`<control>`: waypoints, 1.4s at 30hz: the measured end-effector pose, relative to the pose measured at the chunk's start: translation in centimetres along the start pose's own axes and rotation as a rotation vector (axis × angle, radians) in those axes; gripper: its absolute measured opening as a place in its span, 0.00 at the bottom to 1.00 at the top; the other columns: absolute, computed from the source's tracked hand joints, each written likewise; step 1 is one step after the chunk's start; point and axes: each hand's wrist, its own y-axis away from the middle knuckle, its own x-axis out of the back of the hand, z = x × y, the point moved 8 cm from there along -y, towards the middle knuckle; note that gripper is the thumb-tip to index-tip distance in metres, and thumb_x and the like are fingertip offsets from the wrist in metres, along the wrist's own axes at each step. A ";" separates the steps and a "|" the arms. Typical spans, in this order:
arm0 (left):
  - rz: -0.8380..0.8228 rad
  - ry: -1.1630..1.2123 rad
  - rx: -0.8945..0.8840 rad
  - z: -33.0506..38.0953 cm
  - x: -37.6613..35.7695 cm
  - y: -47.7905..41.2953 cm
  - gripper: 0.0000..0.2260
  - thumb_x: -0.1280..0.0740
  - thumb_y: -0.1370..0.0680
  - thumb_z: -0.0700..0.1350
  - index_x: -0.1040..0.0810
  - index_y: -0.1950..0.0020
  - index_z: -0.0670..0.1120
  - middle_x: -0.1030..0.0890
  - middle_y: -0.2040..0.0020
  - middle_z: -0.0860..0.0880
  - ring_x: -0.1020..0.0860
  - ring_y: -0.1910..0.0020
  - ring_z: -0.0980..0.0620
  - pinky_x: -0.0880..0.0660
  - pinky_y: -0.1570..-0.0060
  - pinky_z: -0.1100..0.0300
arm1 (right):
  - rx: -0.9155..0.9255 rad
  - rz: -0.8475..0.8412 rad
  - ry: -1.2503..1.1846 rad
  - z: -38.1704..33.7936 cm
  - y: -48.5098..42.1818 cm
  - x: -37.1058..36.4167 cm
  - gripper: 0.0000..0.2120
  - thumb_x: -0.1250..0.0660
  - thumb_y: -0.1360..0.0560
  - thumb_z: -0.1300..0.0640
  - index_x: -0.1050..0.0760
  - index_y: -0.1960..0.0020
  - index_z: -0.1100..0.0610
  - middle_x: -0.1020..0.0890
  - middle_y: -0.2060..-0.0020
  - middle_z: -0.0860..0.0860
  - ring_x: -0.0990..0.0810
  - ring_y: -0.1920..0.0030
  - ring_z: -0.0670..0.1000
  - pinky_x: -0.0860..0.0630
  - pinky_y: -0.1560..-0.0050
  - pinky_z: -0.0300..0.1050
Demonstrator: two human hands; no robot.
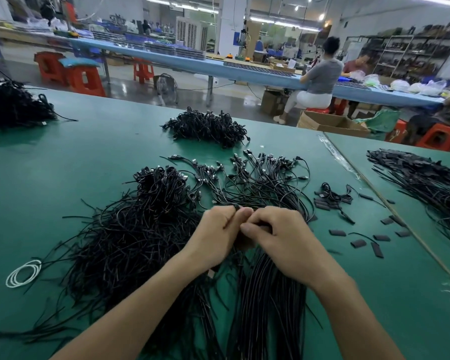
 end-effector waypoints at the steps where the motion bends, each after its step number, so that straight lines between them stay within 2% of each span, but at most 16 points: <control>1: -0.044 0.063 0.074 -0.4 -0.4 0.3 0.20 0.41 0.17 0.51 0.22 0.66 0.46 0.23 0.74 0.53 0.27 0.76 0.58 0.31 0.74 0.63 | 0.006 0.044 -0.028 0.1 -0.1 0.7 0.08 0.28 0.24 0.51 0.22 0.62 0.46 0.20 0.65 0.42 0.23 0.62 0.39 0.30 0.62 0.31; 3: -0.119 0.224 0.216 -0.9 -1.1 1.0 0.24 0.44 0.16 0.53 0.22 0.69 0.49 0.27 0.77 0.53 0.32 0.80 0.57 0.35 0.79 0.67 | 0.036 0.077 -0.147 0.2 -0.3 1.4 0.08 0.27 0.25 0.52 0.20 0.62 0.48 0.17 0.67 0.45 0.22 0.66 0.43 0.29 0.63 0.33; 6: -0.271 0.490 0.347 -0.3 -2.0 1.8 0.25 0.44 0.18 0.60 0.26 0.71 0.50 0.34 0.79 0.54 0.38 0.82 0.59 0.40 0.82 0.68 | 0.059 0.115 -0.370 0.0 -0.5 1.3 0.07 0.27 0.26 0.49 0.18 0.60 0.51 0.16 0.67 0.47 0.20 0.66 0.49 0.23 0.61 0.43; 9: -0.407 0.873 0.427 1.0 -2.5 2.1 0.23 0.42 0.20 0.59 0.30 0.72 0.50 0.36 0.80 0.56 0.40 0.84 0.61 0.40 0.84 0.69 | -0.021 0.163 -0.569 0.6 -0.5 0.4 0.11 0.31 0.28 0.43 0.20 0.58 0.50 0.23 0.70 0.45 0.29 0.69 0.45 0.31 0.68 0.41; 12: -0.447 1.238 0.388 2.3 -1.9 1.5 0.22 0.42 0.19 0.55 0.30 0.71 0.48 0.32 0.79 0.55 0.40 0.83 0.60 0.40 0.83 0.69 | -0.106 0.136 -0.511 1.3 -0.1 -1.1 0.11 0.35 0.23 0.46 0.22 0.60 0.49 0.27 0.73 0.42 0.33 0.70 0.46 0.35 0.69 0.46; 14: -0.345 1.350 0.355 2.3 -1.2 0.7 0.20 0.41 0.18 0.55 0.26 0.67 0.47 0.27 0.75 0.53 0.33 0.80 0.60 0.33 0.80 0.69 | -0.098 0.047 -0.368 0.9 0.2 -2.4 0.14 0.36 0.19 0.51 0.24 0.63 0.46 0.29 0.75 0.42 0.36 0.73 0.43 0.37 0.71 0.40; 17: -0.044 1.159 0.243 0.8 0.4 -0.3 0.16 0.38 0.21 0.51 0.18 0.56 0.41 0.16 0.59 0.43 0.17 0.63 0.51 0.19 0.64 0.63 | -0.047 -0.139 -0.141 -0.4 0.6 -4.0 0.19 0.38 0.18 0.57 0.29 0.67 0.45 0.27 0.74 0.43 0.34 0.74 0.45 0.38 0.73 0.37; 20: 0.098 0.598 0.082 -0.1 1.5 -0.5 0.14 0.41 0.17 0.46 0.18 0.46 0.42 0.15 0.49 0.42 0.16 0.49 0.47 0.19 0.50 0.58 | -0.007 -0.292 0.026 -1.2 1.2 -4.8 0.12 0.40 0.19 0.58 0.26 0.59 0.51 0.22 0.67 0.45 0.26 0.67 0.44 0.30 0.67 0.36; 23: 0.045 0.153 0.045 -0.5 1.3 -0.1 0.12 0.41 0.15 0.43 0.18 0.47 0.44 0.14 0.54 0.47 0.16 0.53 0.51 0.20 0.52 0.58 | 0.016 -0.304 0.038 -1.4 1.3 -3.9 0.12 0.38 0.19 0.57 0.23 0.60 0.52 0.21 0.67 0.46 0.25 0.67 0.48 0.27 0.64 0.49; 25: -0.091 0.015 0.070 -0.7 0.3 0.5 0.15 0.41 0.15 0.44 0.19 0.55 0.41 0.17 0.62 0.48 0.20 0.63 0.53 0.23 0.61 0.57 | 0.032 -0.229 0.031 -1.1 1.1 -2.4 0.15 0.35 0.20 0.55 0.27 0.66 0.47 0.24 0.70 0.43 0.27 0.68 0.45 0.27 0.64 0.47; 29: -0.256 0.076 0.218 -0.9 -1.4 1.9 0.23 0.45 0.15 0.50 0.23 0.67 0.48 0.23 0.75 0.52 0.27 0.78 0.55 0.31 0.76 0.64 | 0.013 -0.059 -0.060 0.2 0.9 -0.2 0.09 0.27 0.25 0.52 0.20 0.63 0.47 0.18 0.67 0.41 0.20 0.64 0.42 0.25 0.61 0.38; 31: -0.322 0.092 0.304 -1.3 -1.7 2.3 0.27 0.47 0.15 0.55 0.22 0.70 0.50 0.28 0.78 0.54 0.33 0.81 0.58 0.36 0.80 0.68 | 0.026 -0.018 -0.127 0.3 1.0 0.0 0.08 0.26 0.26 0.53 0.20 0.63 0.49 0.18 0.69 0.43 0.22 0.68 0.41 0.26 0.65 0.38; 34: -0.491 0.297 0.439 -2.0 -2.3 3.3 0.26 0.47 0.19 0.63 0.29 0.69 0.48 0.34 0.78 0.54 0.38 0.82 0.58 0.41 0.82 0.68 | 0.047 0.017 -0.259 0.4 1.1 0.2 0.07 0.24 0.28 0.54 0.21 0.61 0.50 0.20 0.69 0.45 0.27 0.70 0.41 0.29 0.67 0.35; 36: -0.586 0.477 0.477 -1.9 -2.5 3.9 0.24 0.44 0.21 0.65 0.34 0.67 0.49 0.35 0.78 0.54 0.39 0.82 0.58 0.41 0.82 0.69 | 0.049 -0.050 -0.373 0.2 1.1 -0.4 0.06 0.25 0.27 0.54 0.21 0.58 0.52 0.19 0.66 0.48 0.25 0.66 0.48 0.26 0.64 0.42; 38: -0.621 0.561 0.487 -1.9 -2.4 4.0 0.24 0.41 0.21 0.65 0.35 0.69 0.50 0.32 0.78 0.53 0.37 0.82 0.58 0.39 0.82 0.68 | 0.053 -0.120 -0.446 0.0 1.2 -1.1 0.06 0.28 0.25 0.53 0.22 0.54 0.55 0.19 0.61 0.53 0.23 0.60 0.58 0.23 0.58 0.55; 42: -0.561 0.527 0.468 -2.0 -2.2 3.8 0.24 0.41 0.20 0.63 0.34 0.73 0.52 0.24 0.72 0.49 0.29 0.78 0.56 0.32 0.76 0.67 | 0.025 -0.140 -0.398 0.1 1.0 -1.3 0.04 0.29 0.23 0.54 0.23 0.54 0.52 0.17 0.60 0.52 0.20 0.57 0.59 0.22 0.51 0.61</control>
